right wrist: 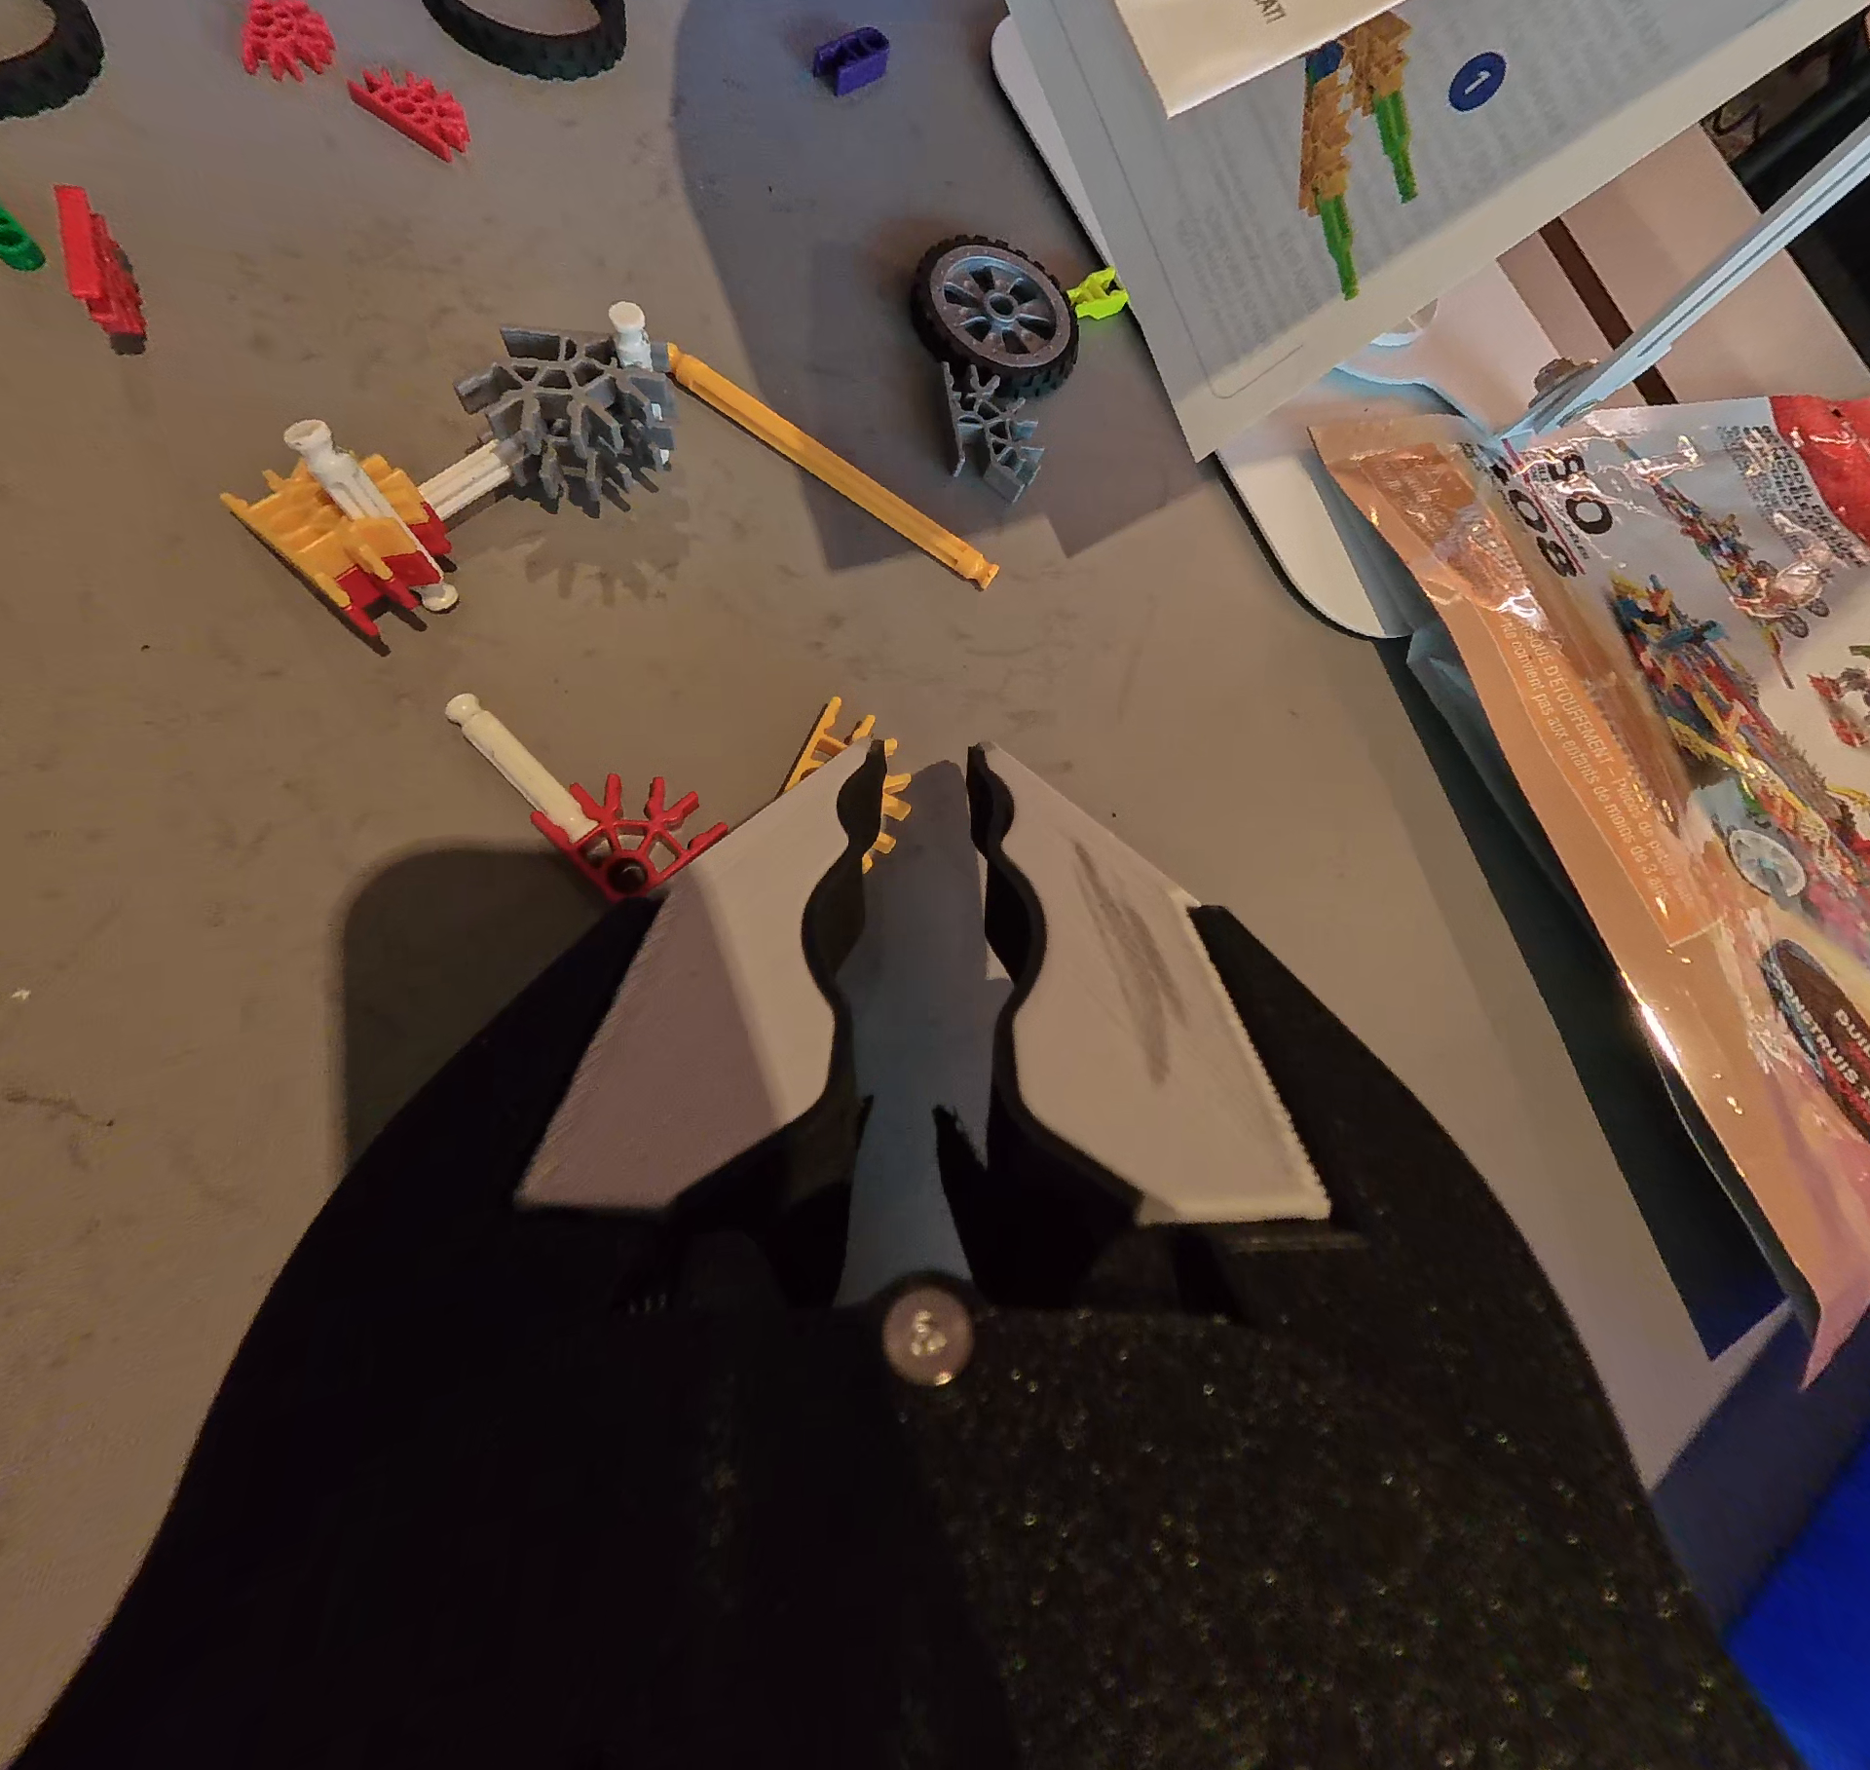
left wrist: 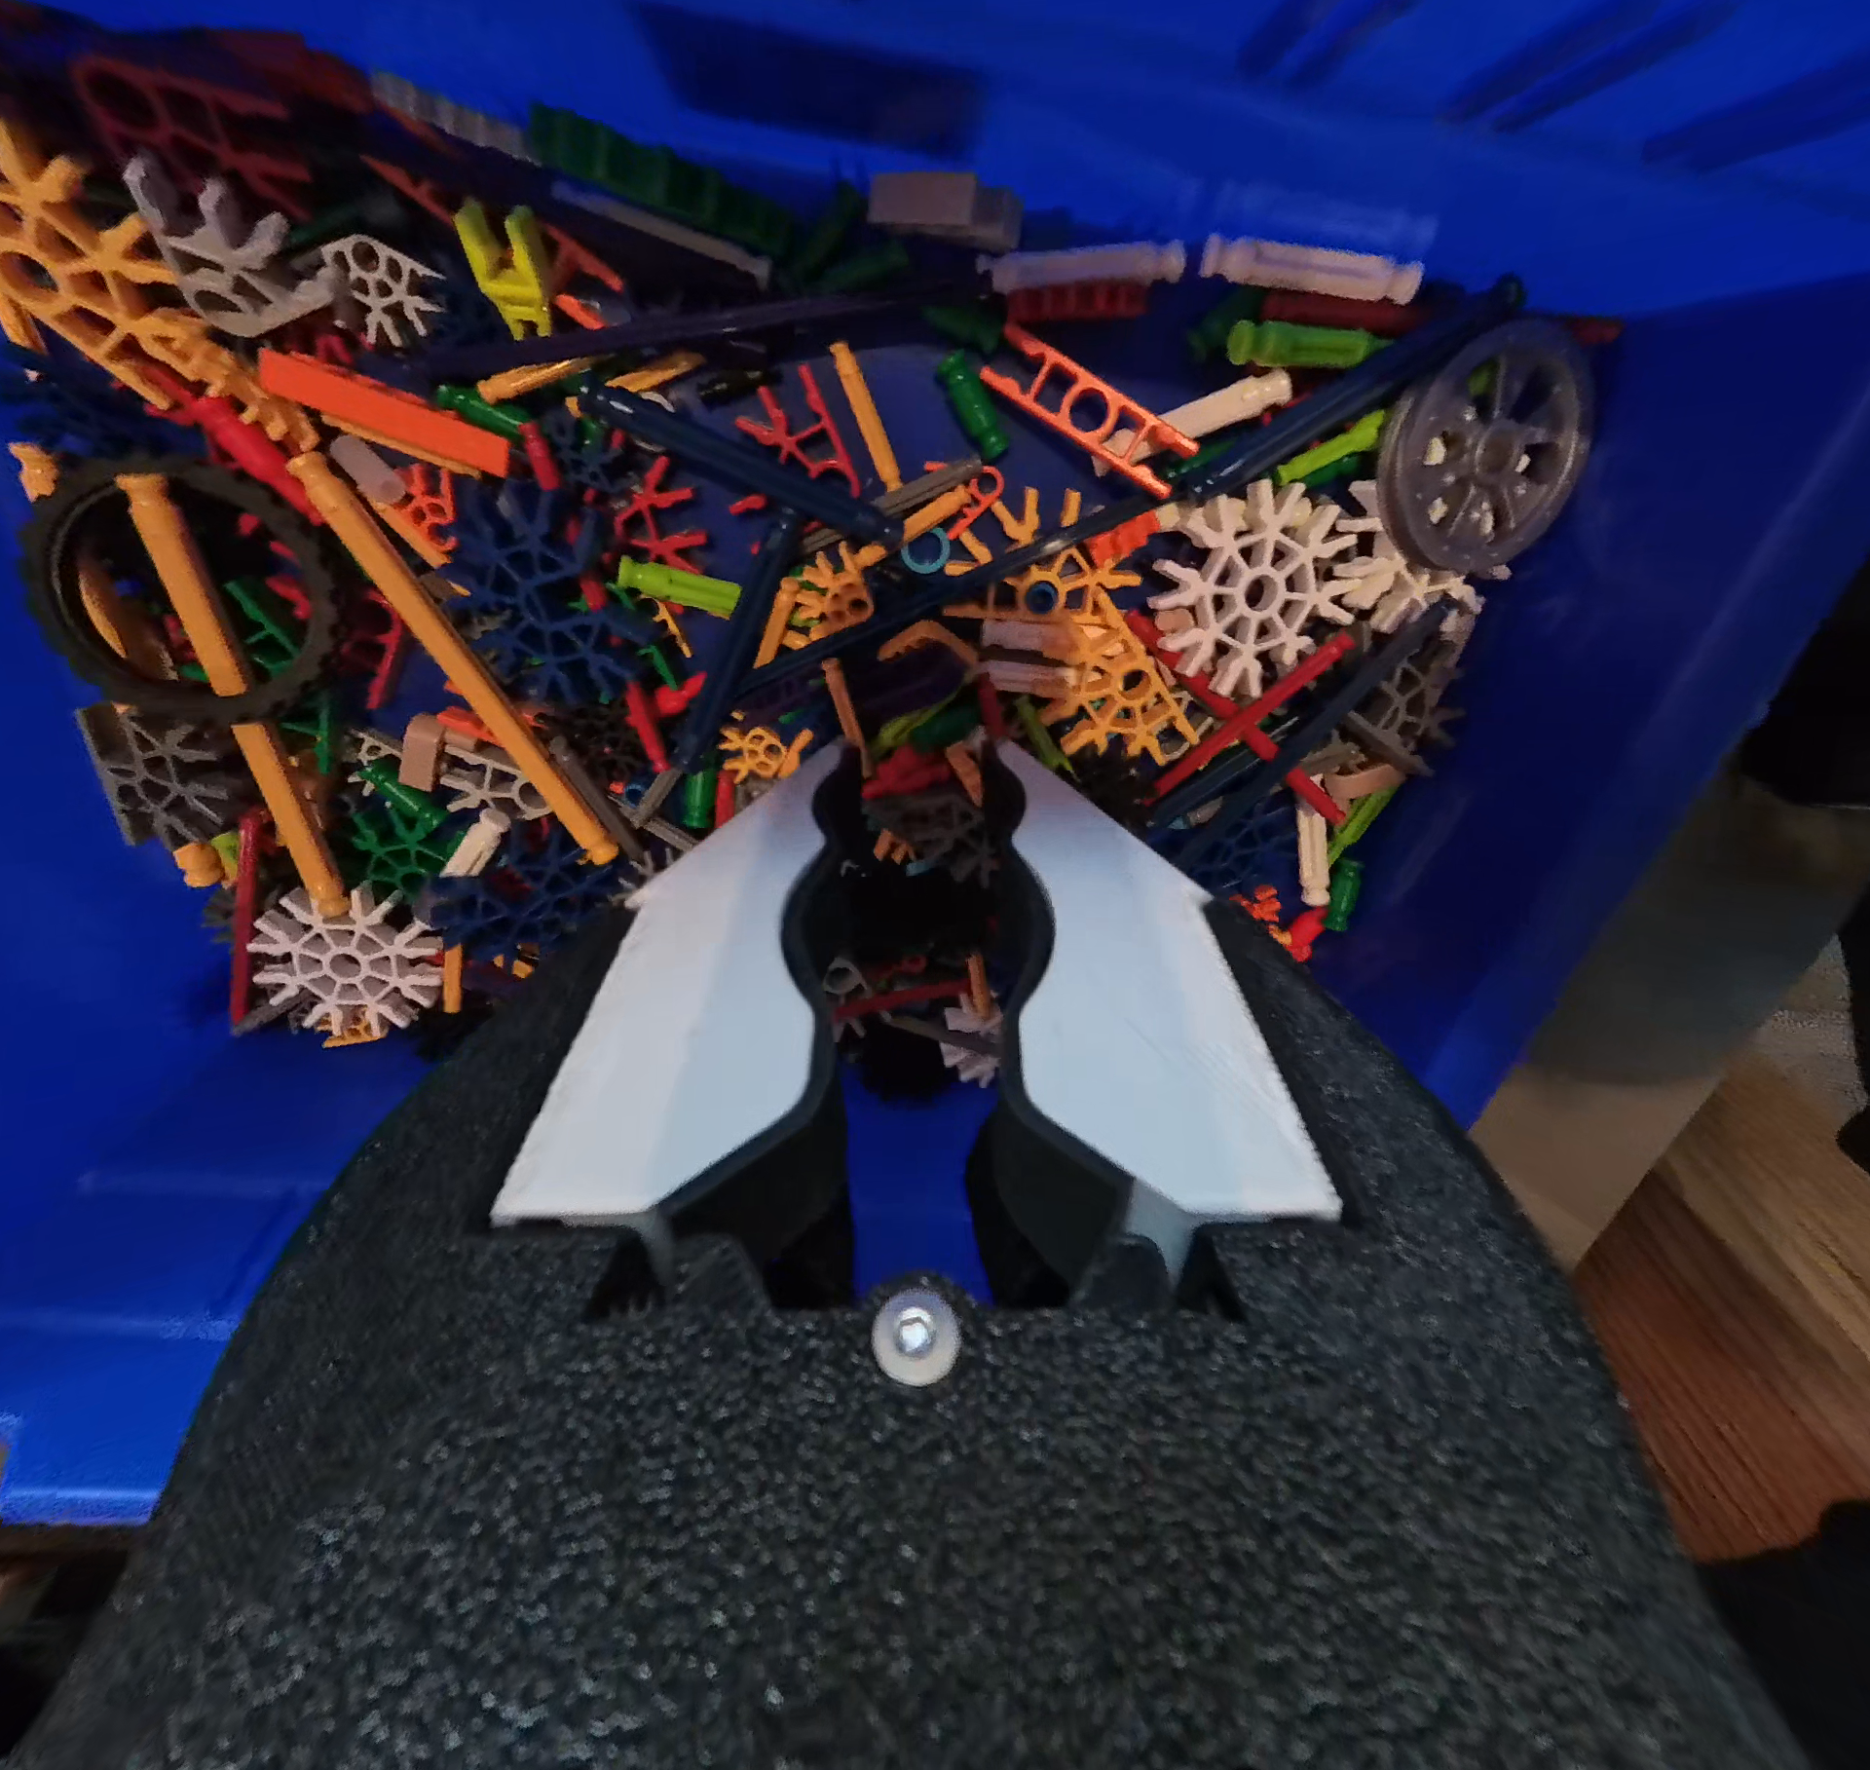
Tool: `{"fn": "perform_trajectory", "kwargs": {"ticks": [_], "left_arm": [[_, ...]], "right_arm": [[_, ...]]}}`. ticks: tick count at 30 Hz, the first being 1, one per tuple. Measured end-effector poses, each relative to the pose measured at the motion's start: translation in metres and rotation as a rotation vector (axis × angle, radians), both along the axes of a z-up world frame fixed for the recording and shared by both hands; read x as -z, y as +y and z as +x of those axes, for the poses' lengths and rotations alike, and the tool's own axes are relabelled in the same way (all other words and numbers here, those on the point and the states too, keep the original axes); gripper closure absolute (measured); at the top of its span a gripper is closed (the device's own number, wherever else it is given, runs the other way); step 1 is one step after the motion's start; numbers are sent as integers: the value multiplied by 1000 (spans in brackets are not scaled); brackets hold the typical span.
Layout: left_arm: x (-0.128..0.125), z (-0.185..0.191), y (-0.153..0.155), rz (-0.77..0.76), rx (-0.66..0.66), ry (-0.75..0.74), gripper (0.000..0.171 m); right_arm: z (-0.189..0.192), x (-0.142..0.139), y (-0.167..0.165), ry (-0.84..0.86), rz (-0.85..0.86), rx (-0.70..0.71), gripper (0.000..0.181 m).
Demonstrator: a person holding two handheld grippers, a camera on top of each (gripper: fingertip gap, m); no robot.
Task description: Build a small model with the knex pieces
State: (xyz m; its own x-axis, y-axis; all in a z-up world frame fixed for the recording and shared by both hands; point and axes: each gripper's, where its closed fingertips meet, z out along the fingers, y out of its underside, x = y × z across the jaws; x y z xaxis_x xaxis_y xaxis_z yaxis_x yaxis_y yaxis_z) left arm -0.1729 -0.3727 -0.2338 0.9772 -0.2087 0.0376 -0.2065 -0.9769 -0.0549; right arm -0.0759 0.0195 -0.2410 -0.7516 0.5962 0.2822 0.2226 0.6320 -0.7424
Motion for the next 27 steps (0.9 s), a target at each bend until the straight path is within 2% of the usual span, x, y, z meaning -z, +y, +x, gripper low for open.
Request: {"fn": "perform_trajectory", "kwargs": {"ticks": [4,8,11,17,18,19,27], "left_arm": [[5,-4,0,-24,-3,4,141],[11,-4,2,-43,5,11,139],[11,-6,3,-50,3,30,152],[11,-1,6,-22,4,18,153],[10,1,7,-16,6,15,158],[8,3,7,-3,8,4,170],[-1,20,0,30,-3,-24,171]], "right_arm": [[0,0,0,0,0,-3,166],[1,0,0,0,0,-5,166],[1,0,0,-1,-1,-7,166],[1,0,-1,1,0,-10,166],[1,0,-1,1,0,-10,166],[1,0,-1,1,0,-11,166],[2,0,-1,5,3,-16,166]]}}
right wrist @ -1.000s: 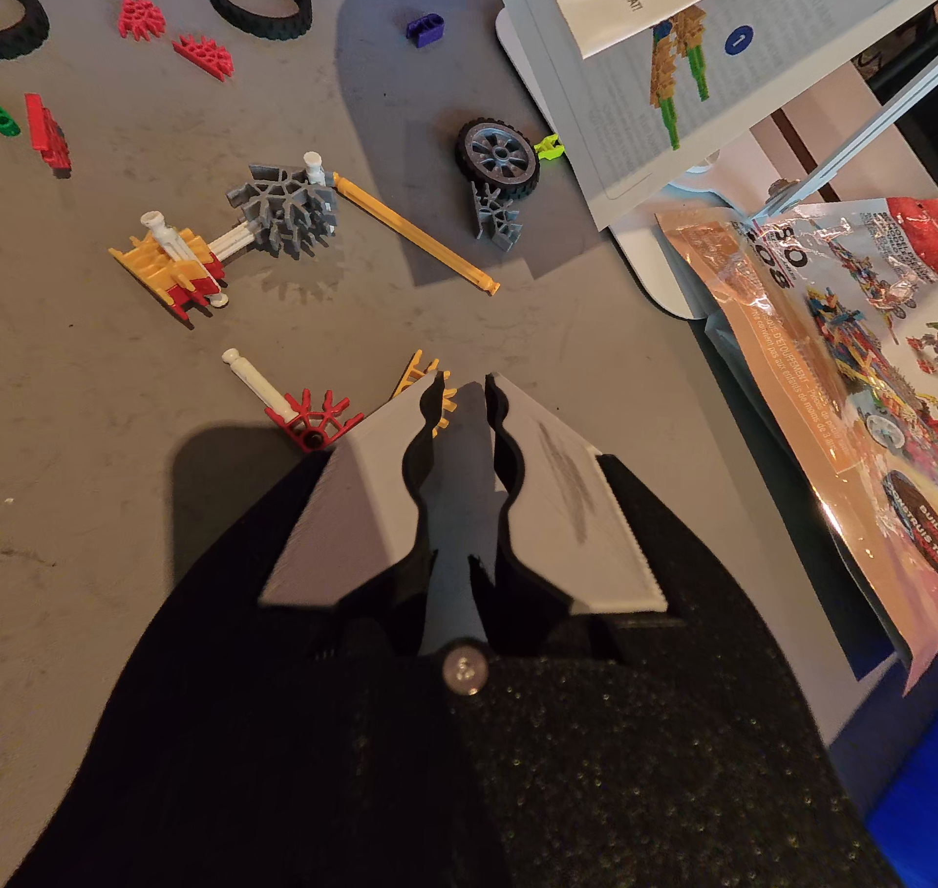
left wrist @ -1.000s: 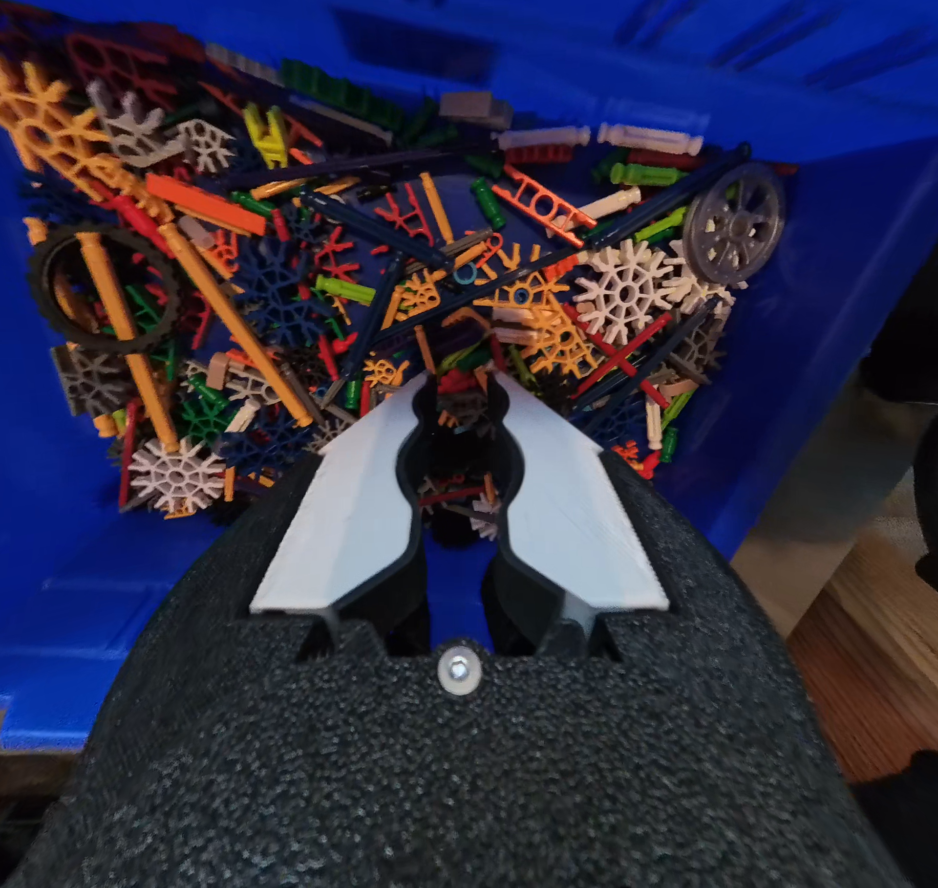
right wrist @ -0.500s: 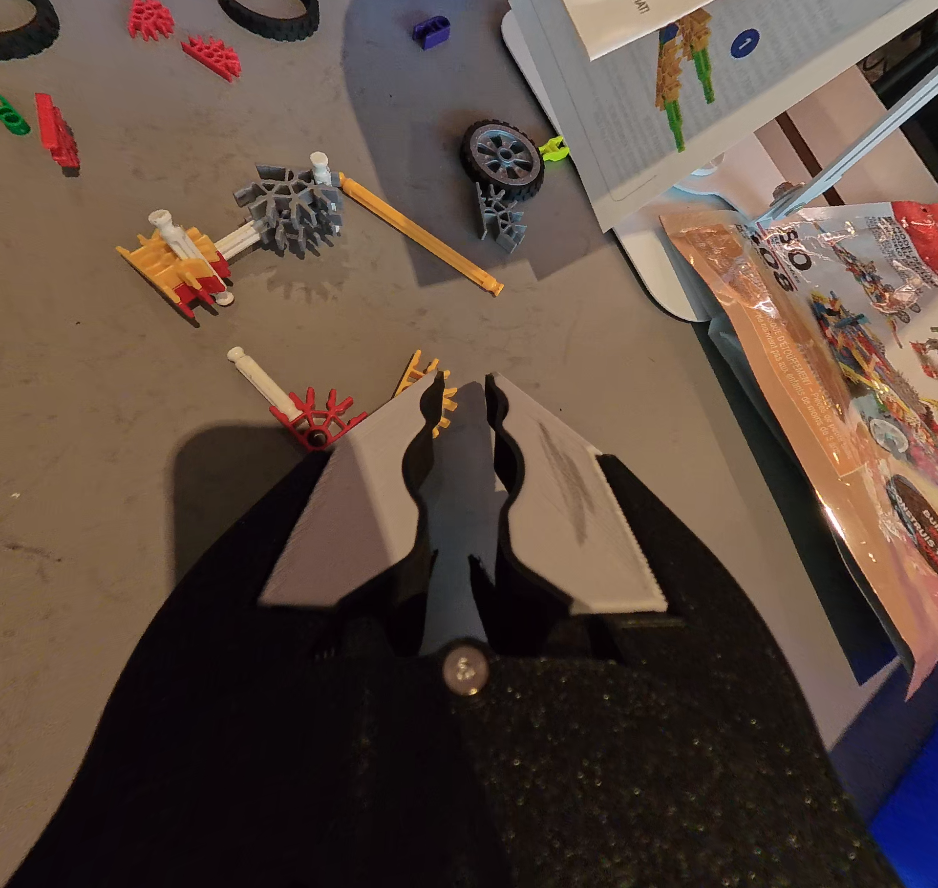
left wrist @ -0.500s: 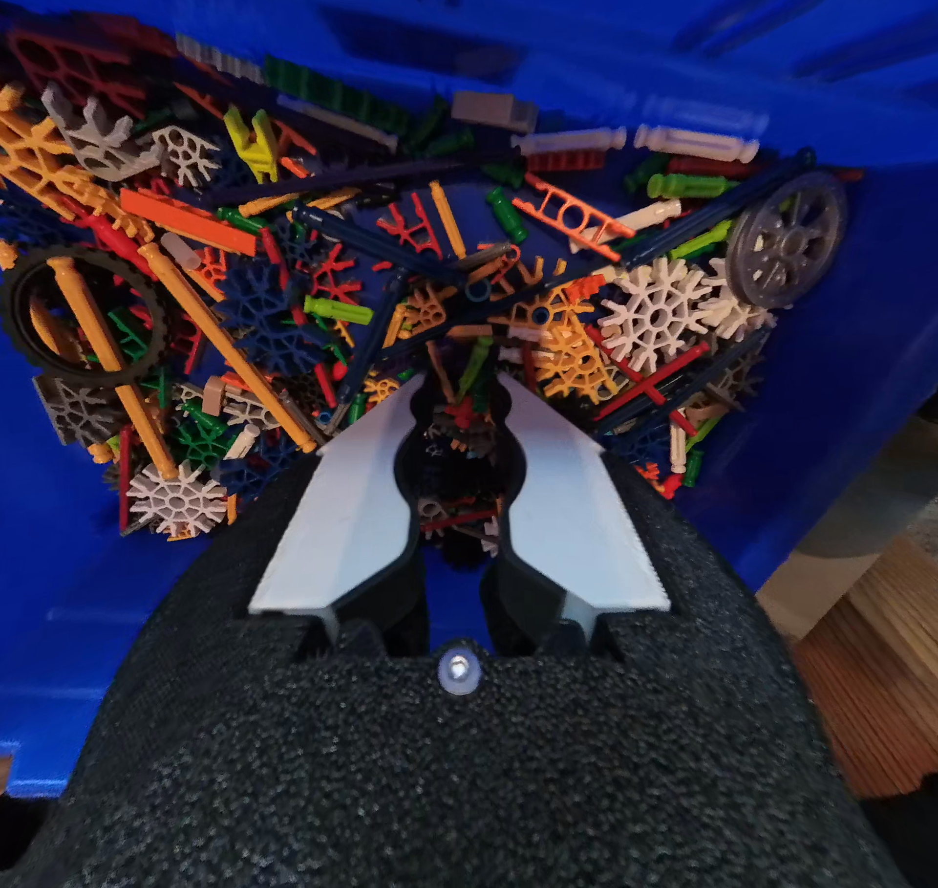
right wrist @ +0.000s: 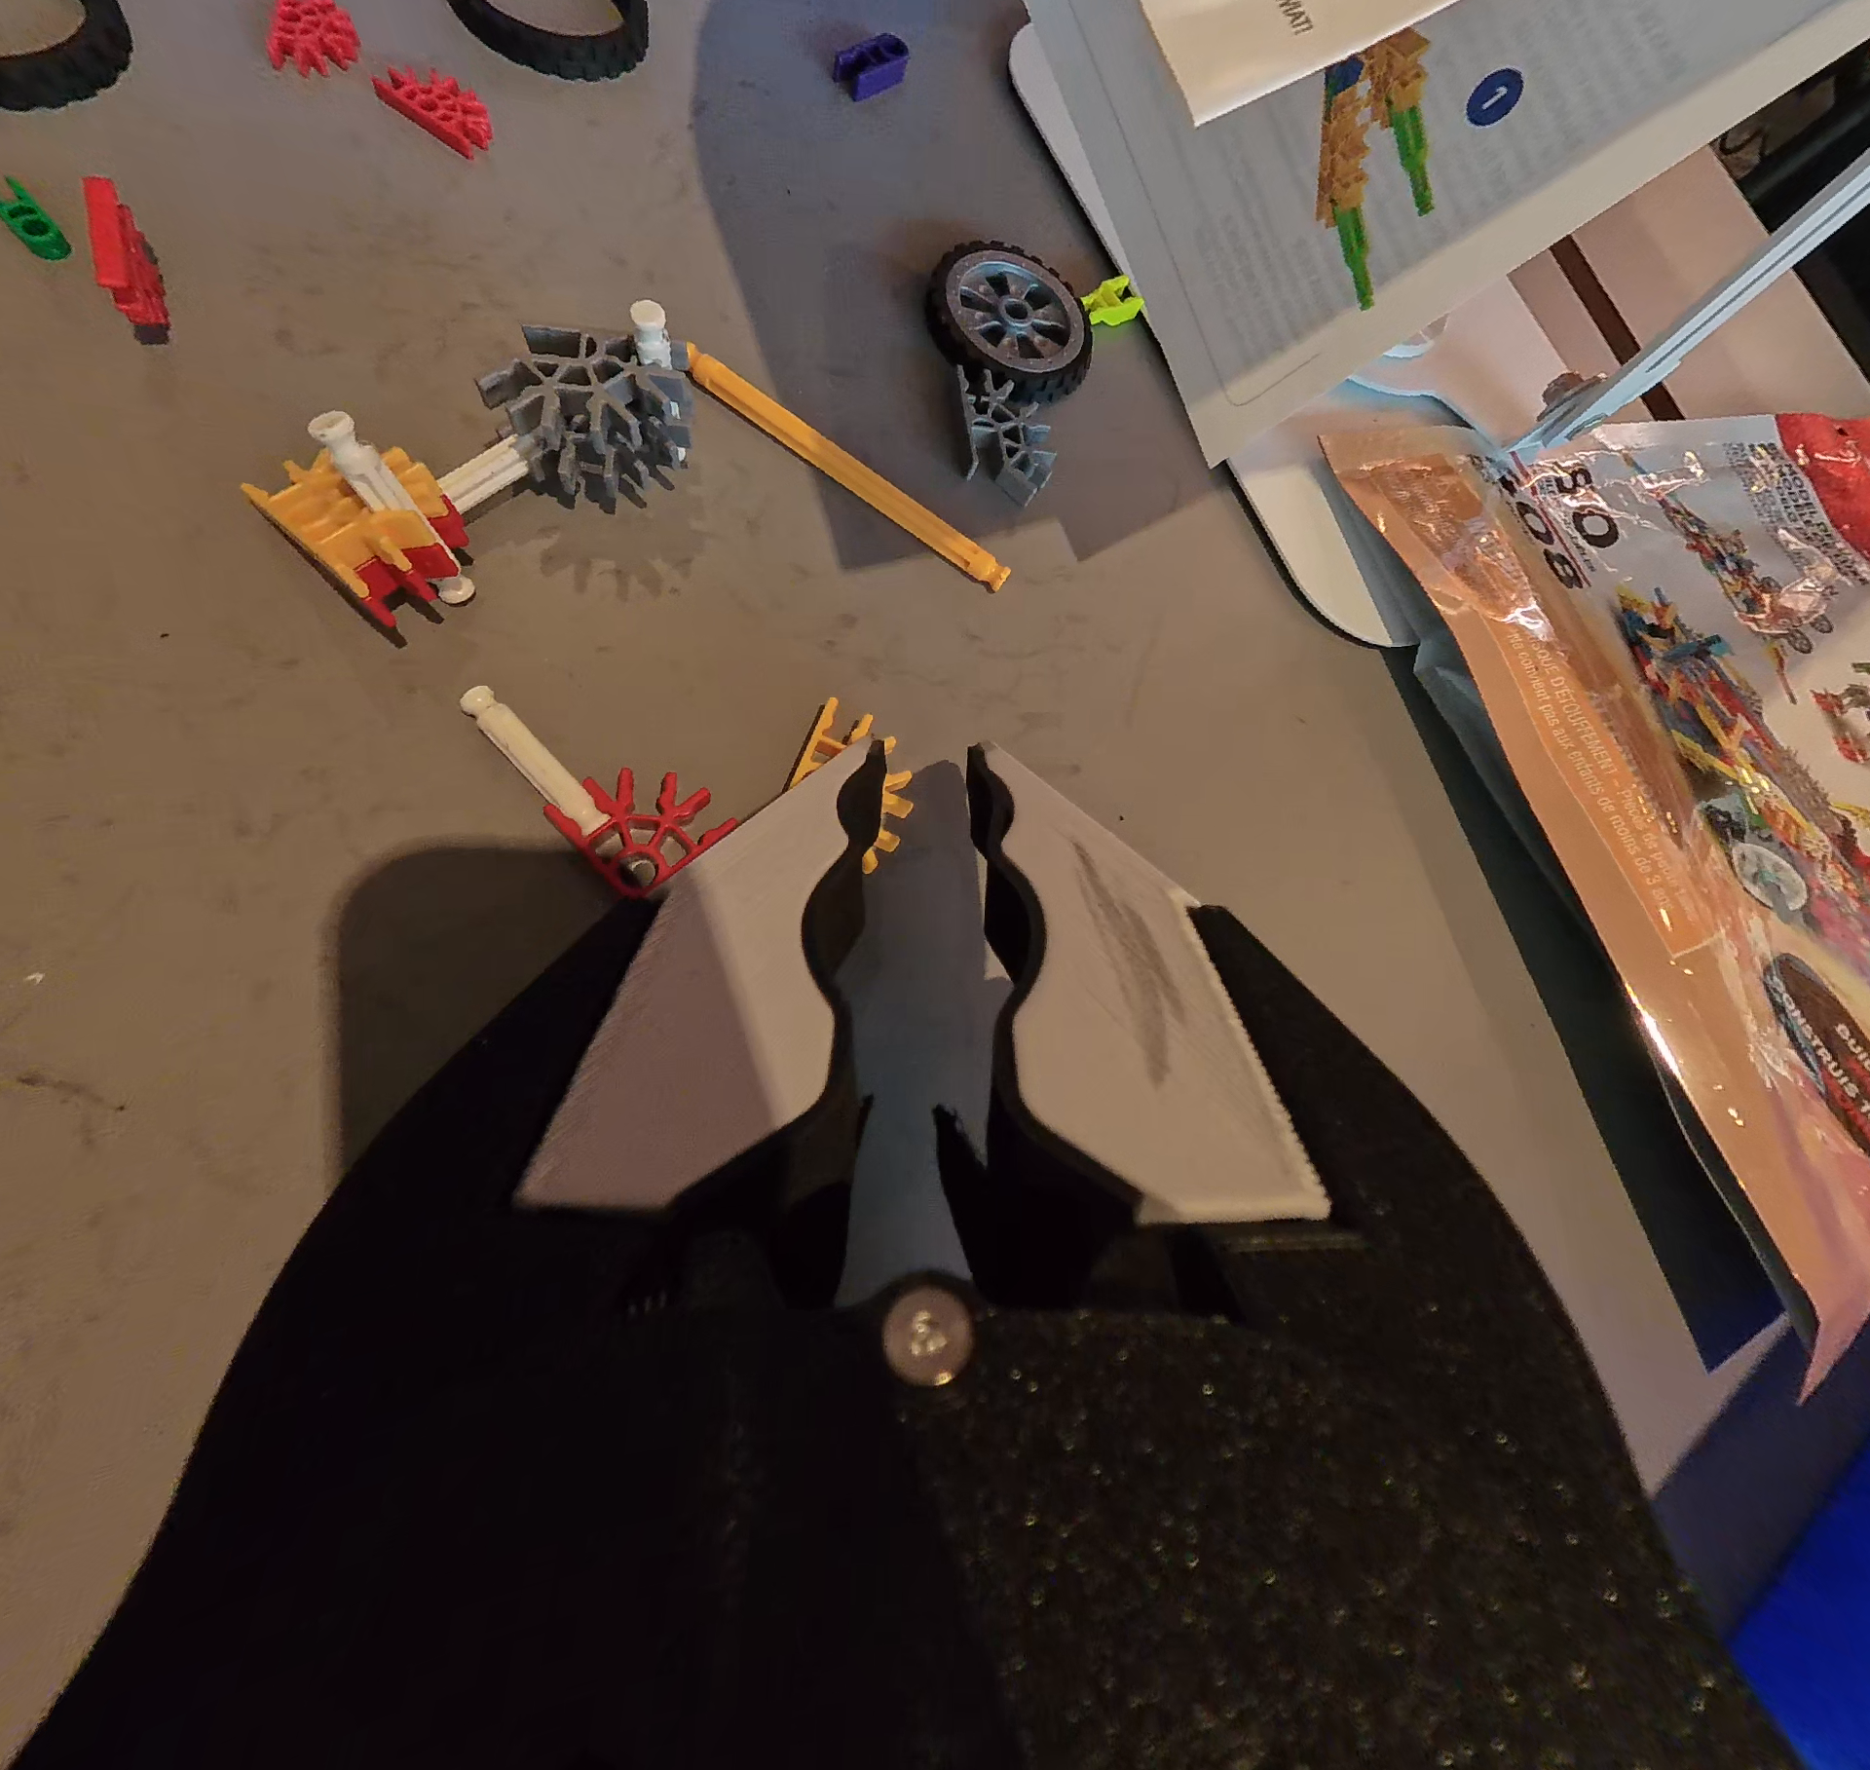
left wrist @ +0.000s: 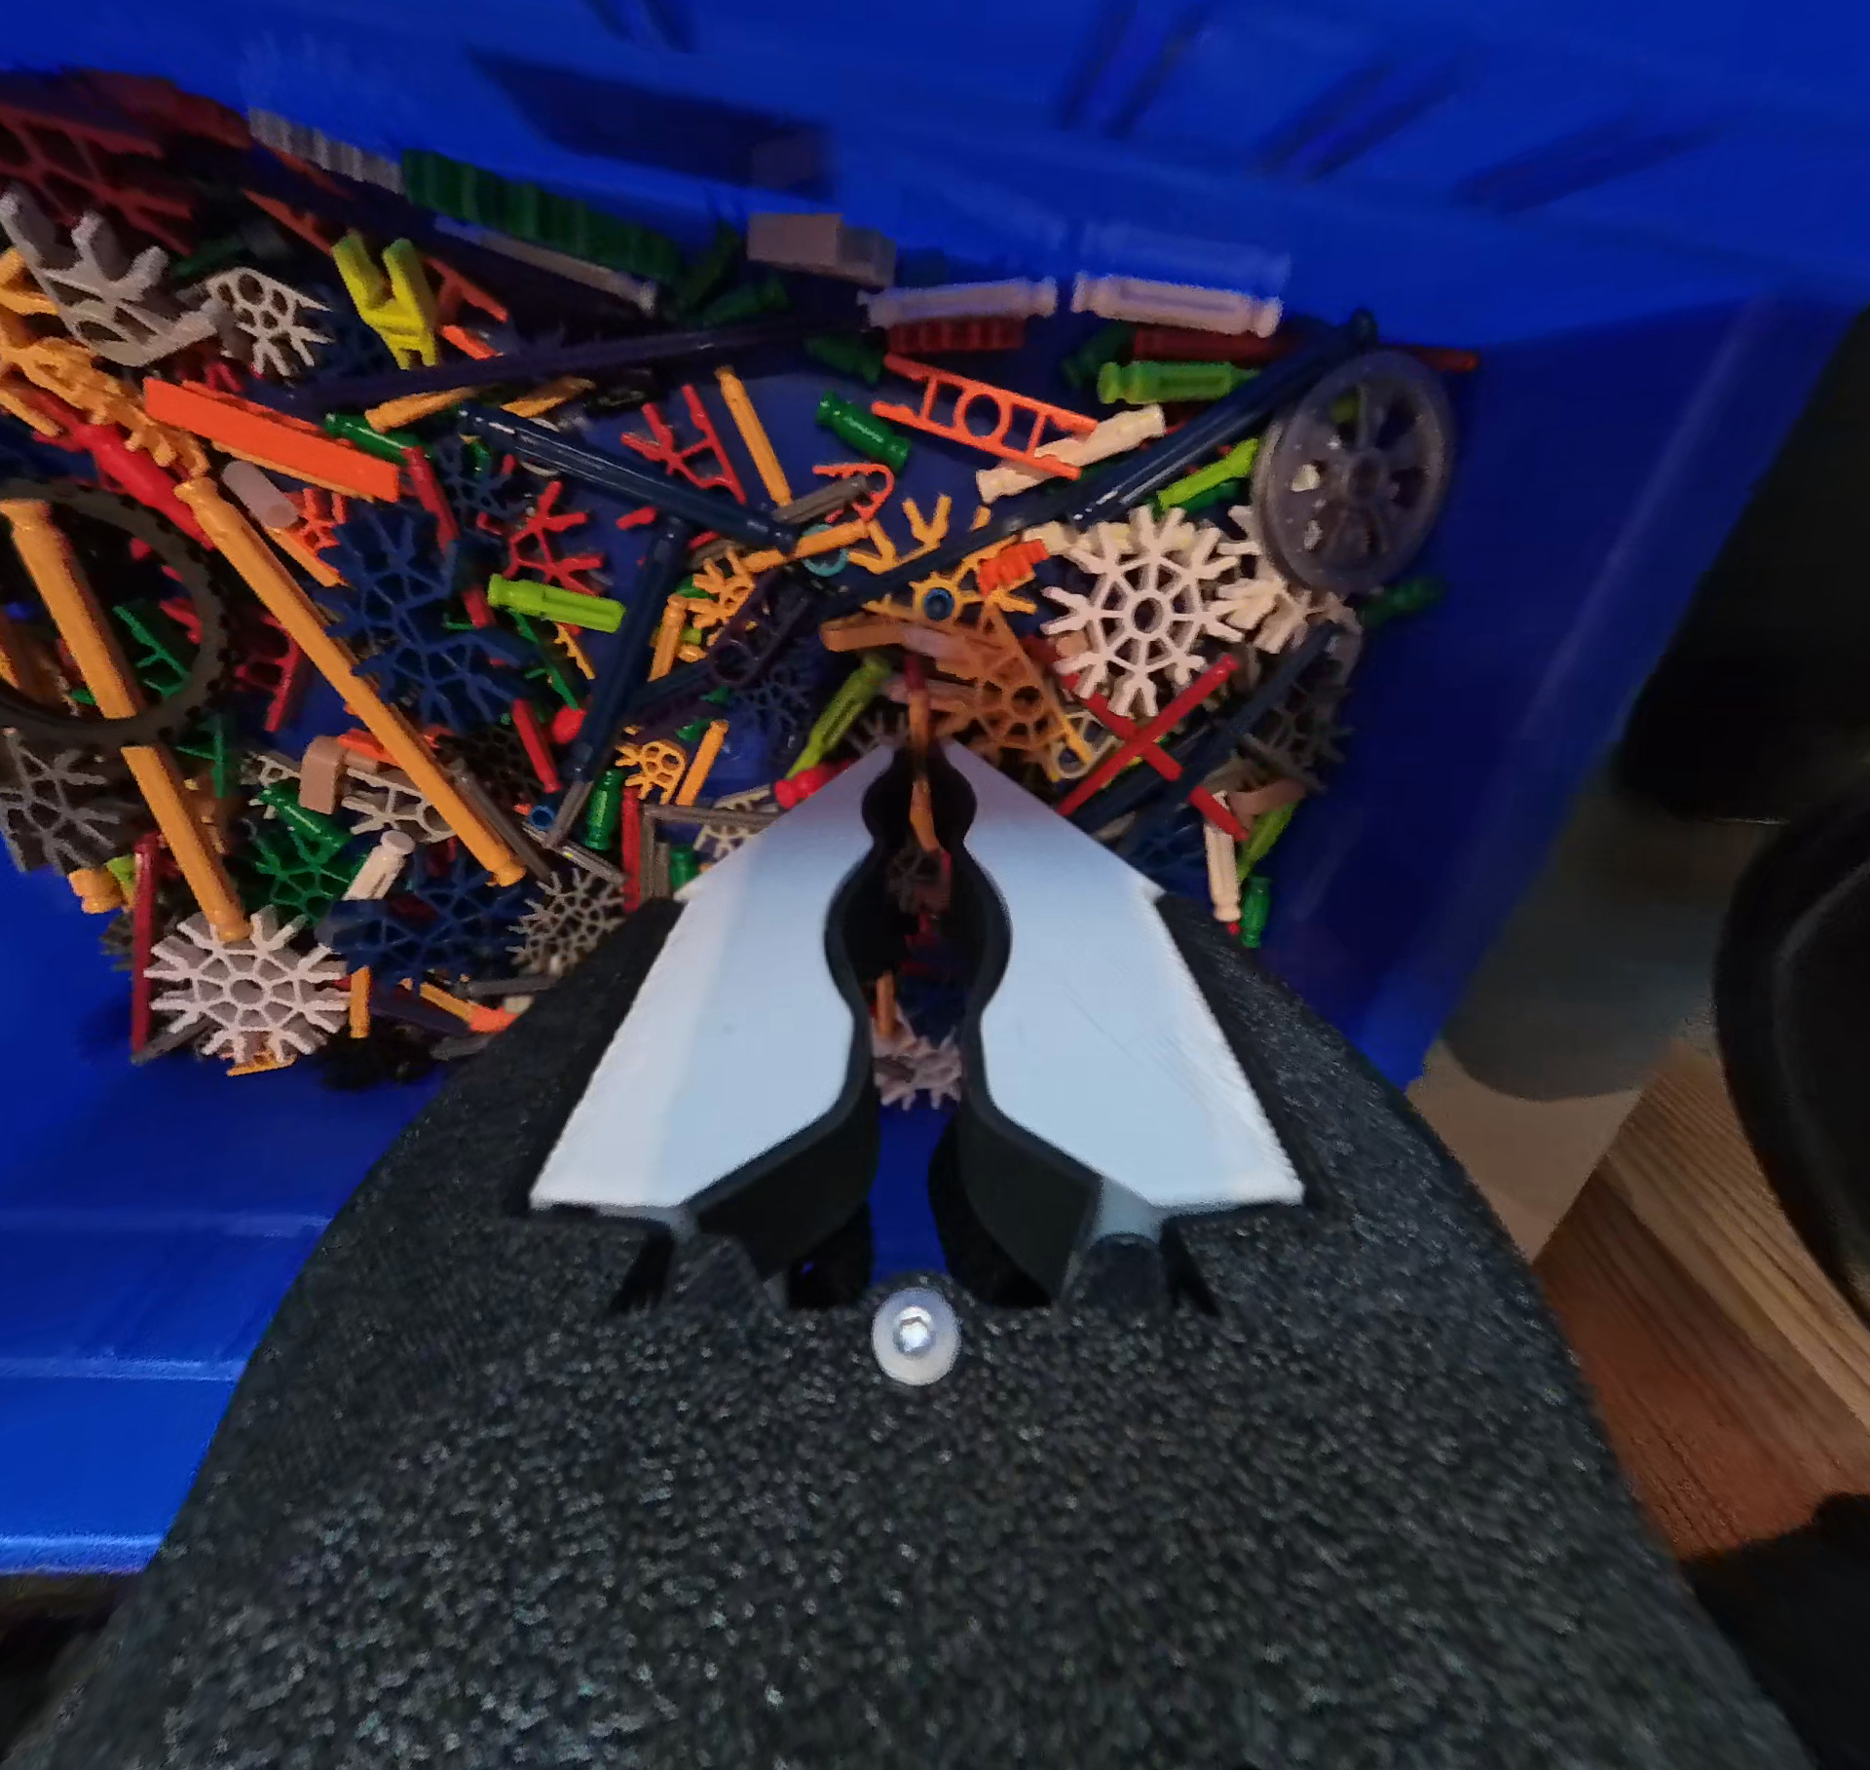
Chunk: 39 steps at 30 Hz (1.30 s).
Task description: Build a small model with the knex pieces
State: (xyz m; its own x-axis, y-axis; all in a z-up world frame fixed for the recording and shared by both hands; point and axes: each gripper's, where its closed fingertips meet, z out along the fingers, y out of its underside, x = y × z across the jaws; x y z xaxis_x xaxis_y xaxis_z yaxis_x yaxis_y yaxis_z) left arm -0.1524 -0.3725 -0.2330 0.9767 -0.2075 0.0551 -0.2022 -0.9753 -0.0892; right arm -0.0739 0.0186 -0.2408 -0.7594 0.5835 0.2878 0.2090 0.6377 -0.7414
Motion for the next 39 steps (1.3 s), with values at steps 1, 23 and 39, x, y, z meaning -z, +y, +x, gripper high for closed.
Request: {"fn": "perform_trajectory", "kwargs": {"ticks": [1,23,39], "left_arm": [[-1,4,-1,1,-2,-10,170],[-6,-15,-34,-53,-139,45,127],[9,0,-33,-120,-72,1,147]], "right_arm": [[0,0,0,0,0,-1,166],[1,0,0,2,2,-7,166],[2,0,0,2,2,-10,166]]}}
